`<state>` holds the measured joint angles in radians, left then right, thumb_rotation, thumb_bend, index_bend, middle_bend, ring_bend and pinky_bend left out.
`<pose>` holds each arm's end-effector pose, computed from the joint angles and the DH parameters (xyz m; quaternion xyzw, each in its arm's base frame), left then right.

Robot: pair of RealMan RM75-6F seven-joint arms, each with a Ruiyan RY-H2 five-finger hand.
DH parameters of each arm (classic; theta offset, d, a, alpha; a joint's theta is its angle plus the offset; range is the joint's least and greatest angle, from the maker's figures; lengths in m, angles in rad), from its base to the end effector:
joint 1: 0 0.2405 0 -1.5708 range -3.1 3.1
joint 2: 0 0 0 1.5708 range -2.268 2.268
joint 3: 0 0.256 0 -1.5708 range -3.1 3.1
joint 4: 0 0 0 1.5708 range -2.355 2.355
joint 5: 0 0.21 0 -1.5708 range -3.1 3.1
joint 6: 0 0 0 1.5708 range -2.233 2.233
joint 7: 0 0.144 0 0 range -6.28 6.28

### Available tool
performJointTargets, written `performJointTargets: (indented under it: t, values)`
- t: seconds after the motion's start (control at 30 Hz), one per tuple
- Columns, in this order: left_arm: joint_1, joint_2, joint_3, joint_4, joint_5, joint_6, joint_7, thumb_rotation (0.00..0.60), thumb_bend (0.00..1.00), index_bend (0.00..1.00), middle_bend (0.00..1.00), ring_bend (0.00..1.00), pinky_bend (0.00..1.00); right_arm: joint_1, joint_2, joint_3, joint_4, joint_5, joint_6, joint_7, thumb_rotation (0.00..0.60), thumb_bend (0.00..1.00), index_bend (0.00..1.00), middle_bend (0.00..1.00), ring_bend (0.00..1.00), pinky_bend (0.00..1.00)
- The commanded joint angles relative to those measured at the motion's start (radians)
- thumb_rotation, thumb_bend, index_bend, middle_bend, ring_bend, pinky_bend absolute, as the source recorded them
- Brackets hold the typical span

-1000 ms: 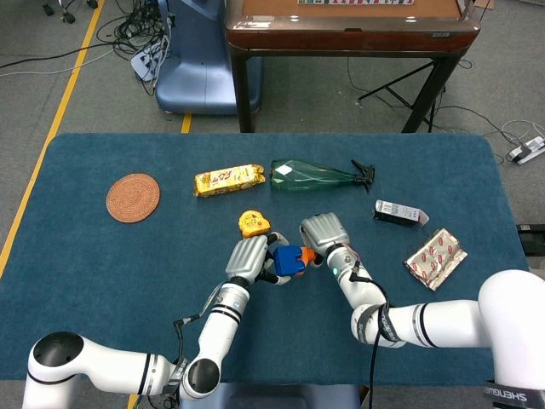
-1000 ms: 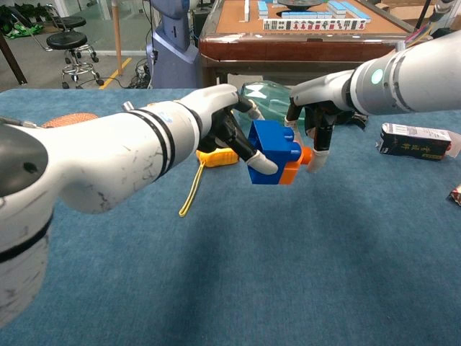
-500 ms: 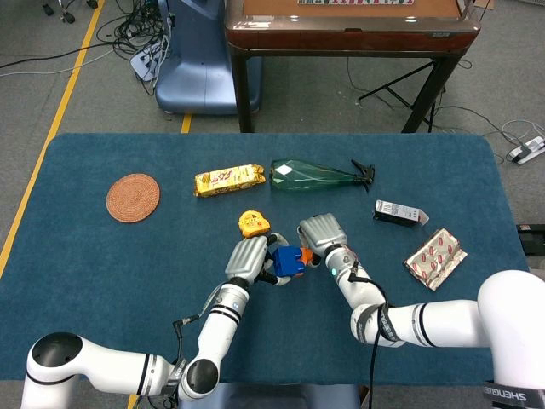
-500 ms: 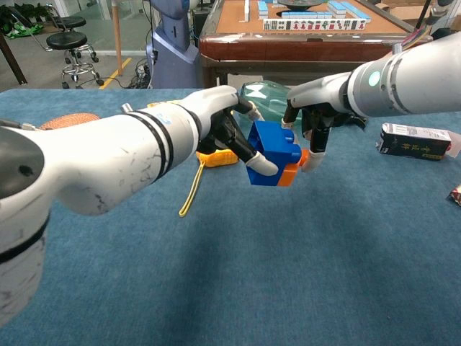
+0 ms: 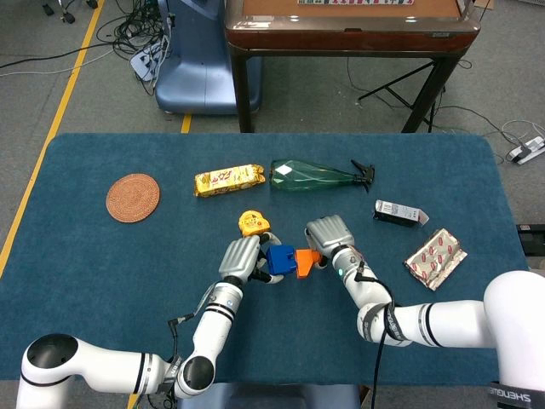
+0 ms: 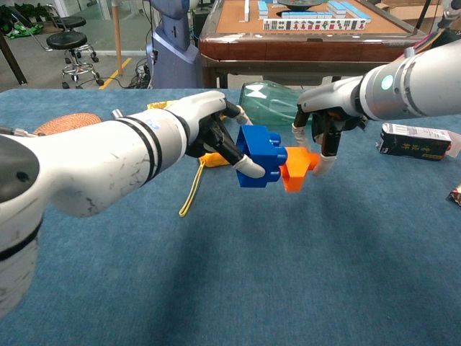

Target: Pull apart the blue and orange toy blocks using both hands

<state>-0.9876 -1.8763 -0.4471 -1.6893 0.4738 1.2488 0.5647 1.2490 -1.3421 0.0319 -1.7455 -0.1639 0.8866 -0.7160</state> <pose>-0.0027 0.3167 -0.0686 -0.5982 -0.5928 -0.4139 0.3456 -0.0919 -0.3650 0.0046 0.7778 -0.4334 0.1660 0.4239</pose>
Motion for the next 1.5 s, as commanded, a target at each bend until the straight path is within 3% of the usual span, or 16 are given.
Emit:
performJointTargets:
  t: [0.03, 0.17, 0.23, 0.3, 0.37, 0.47, 0.6, 0.67, 0.77, 0.9, 1.03, 1.17, 1.33, 1.5]
  values:
    - [0.006, 0.002, 0.006, 0.009, 0.001, -0.007, -0.006, 0.600, 0.28, 0.53, 1.00, 1.00, 1.00, -0.003, 0.008, -0.010, -0.002, 0.002, -0.008, -0.001, 0.600, 0.57, 0.69, 1.00, 1.00, 1.00]
    - [0.011, 0.000, 0.021, 0.029, 0.007, -0.020, -0.011, 0.600, 0.28, 0.53, 1.00, 1.00, 1.00, -0.008, 0.015, -0.022, 0.005, 0.004, -0.027, 0.003, 0.600, 0.57, 0.69, 1.00, 1.00, 1.00]
    - [0.013, -0.001, 0.032, 0.039, 0.017, -0.028, -0.013, 0.600, 0.27, 0.52, 1.00, 1.00, 1.00, -0.009, 0.016, -0.032, 0.012, 0.008, -0.044, 0.003, 0.600, 0.48, 0.67, 1.00, 1.00, 1.00]
    - [0.018, -0.004, 0.044, 0.050, 0.042, -0.033, -0.022, 0.600, 0.23, 0.45, 1.00, 1.00, 1.00, -0.008, 0.013, -0.041, 0.024, 0.014, -0.056, 0.003, 0.600, 0.26, 0.56, 1.00, 1.00, 1.00]
    - [0.022, -0.005, 0.056, 0.059, 0.063, -0.036, -0.028, 0.600, 0.13, 0.32, 1.00, 1.00, 1.00, -0.009, 0.011, -0.045, 0.034, 0.016, -0.062, 0.006, 0.600, 0.09, 0.41, 1.00, 1.00, 1.00]
    - [0.029, -0.006, 0.068, 0.072, 0.089, -0.035, -0.034, 0.600, 0.04, 0.18, 1.00, 1.00, 1.00, -0.021, 0.010, -0.042, 0.044, 0.004, -0.065, 0.031, 0.600, 0.00, 0.24, 1.00, 1.00, 1.00]
    - [0.042, -0.003, 0.076, 0.077, 0.109, -0.028, -0.040, 0.600, 0.00, 0.08, 1.00, 1.00, 1.00, -0.039, 0.019, -0.039, 0.045, -0.031, -0.062, 0.059, 0.600, 0.00, 0.06, 0.97, 1.00, 1.00]
    - [0.053, 0.004, 0.083, 0.071, 0.117, -0.022, -0.040, 0.600, 0.00, 0.07, 1.00, 1.00, 1.00, -0.056, 0.027, -0.039, 0.038, -0.062, -0.054, 0.078, 0.600, 0.00, 0.01, 0.95, 1.00, 1.00]
    - [0.072, 0.019, 0.103, 0.064, 0.152, -0.003, -0.043, 0.600, 0.00, 0.07, 1.00, 1.00, 1.00, -0.083, 0.039, -0.039, 0.027, -0.117, -0.029, 0.104, 0.600, 0.00, 0.00, 0.86, 0.98, 1.00]
    - [0.117, 0.060, 0.156, 0.054, 0.238, 0.045, -0.046, 0.600, 0.00, 0.07, 0.94, 0.97, 1.00, -0.139, 0.072, -0.049, 0.001, -0.232, 0.014, 0.144, 0.600, 0.00, 0.00, 0.70, 0.83, 0.92]
    - [0.168, 0.120, 0.213, 0.042, 0.331, 0.096, -0.046, 0.600, 0.00, 0.08, 0.73, 0.77, 0.99, -0.194, 0.126, -0.066, -0.021, -0.357, 0.005, 0.193, 0.600, 0.00, 0.03, 0.50, 0.60, 0.75]
    - [0.231, 0.196, 0.265, 0.021, 0.406, 0.140, -0.056, 0.600, 0.00, 0.08, 0.42, 0.48, 0.76, -0.269, 0.167, -0.089, -0.028, -0.533, 0.042, 0.243, 0.600, 0.00, 0.08, 0.37, 0.42, 0.60]
    - [0.320, 0.347, 0.305, -0.046, 0.435, 0.108, -0.159, 0.600, 0.00, 0.09, 0.15, 0.20, 0.40, -0.375, 0.194, -0.117, -0.021, -0.720, 0.138, 0.312, 0.600, 0.00, 0.11, 0.29, 0.33, 0.51]
    - [0.407, 0.485, 0.390, -0.024, 0.531, 0.135, -0.183, 0.600, 0.00, 0.10, 0.05, 0.06, 0.23, -0.479, 0.232, -0.137, 0.004, -0.854, 0.191, 0.428, 0.600, 0.00, 0.14, 0.28, 0.31, 0.43]
